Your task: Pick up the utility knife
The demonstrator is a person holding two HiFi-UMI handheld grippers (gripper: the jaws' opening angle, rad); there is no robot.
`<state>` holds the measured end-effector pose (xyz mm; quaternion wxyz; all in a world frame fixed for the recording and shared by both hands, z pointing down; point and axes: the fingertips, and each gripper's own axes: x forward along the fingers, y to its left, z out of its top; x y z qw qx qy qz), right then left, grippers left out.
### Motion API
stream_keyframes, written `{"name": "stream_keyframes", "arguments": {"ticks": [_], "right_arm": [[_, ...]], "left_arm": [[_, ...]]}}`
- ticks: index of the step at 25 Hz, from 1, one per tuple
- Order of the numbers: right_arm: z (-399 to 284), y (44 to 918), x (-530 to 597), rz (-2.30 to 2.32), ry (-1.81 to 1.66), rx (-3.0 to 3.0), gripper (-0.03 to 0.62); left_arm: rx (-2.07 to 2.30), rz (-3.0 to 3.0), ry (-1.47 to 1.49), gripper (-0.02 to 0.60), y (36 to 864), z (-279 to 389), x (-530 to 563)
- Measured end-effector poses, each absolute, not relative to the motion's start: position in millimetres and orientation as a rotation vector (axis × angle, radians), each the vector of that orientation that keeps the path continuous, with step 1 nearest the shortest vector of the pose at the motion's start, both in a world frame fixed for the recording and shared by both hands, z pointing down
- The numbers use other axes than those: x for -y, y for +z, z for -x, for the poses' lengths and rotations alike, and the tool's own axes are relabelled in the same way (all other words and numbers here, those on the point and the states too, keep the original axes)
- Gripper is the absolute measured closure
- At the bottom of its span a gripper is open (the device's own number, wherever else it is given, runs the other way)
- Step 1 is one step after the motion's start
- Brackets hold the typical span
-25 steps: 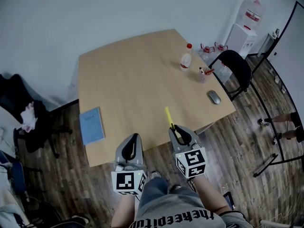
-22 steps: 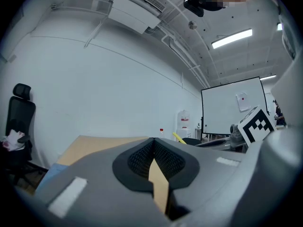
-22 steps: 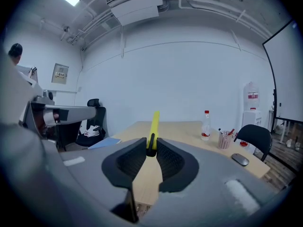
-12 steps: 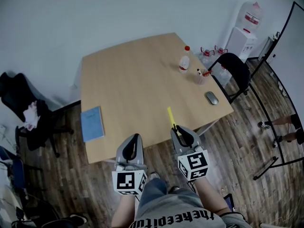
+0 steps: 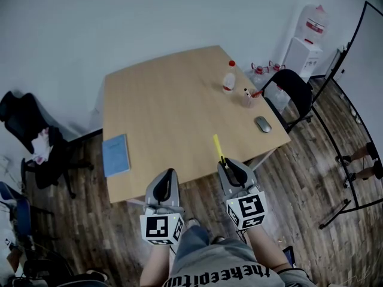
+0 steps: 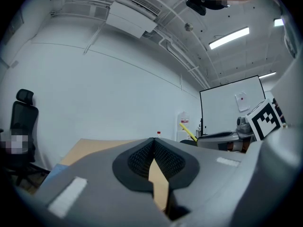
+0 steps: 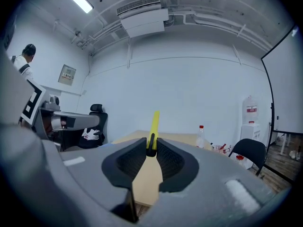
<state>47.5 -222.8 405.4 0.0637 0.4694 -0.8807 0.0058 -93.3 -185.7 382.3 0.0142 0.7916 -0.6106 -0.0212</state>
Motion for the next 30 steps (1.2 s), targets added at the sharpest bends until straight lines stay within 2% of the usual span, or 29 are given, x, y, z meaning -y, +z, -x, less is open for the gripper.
{"name": "stream_keyframes", "arguments": {"ticks": [30], "right_arm": [[-85, 369, 186, -1.456, -0.155, 2.785, 0.526]], "left_arm": [[1.952, -2.451, -0.093, 0.561, 375, 71, 156]]}}
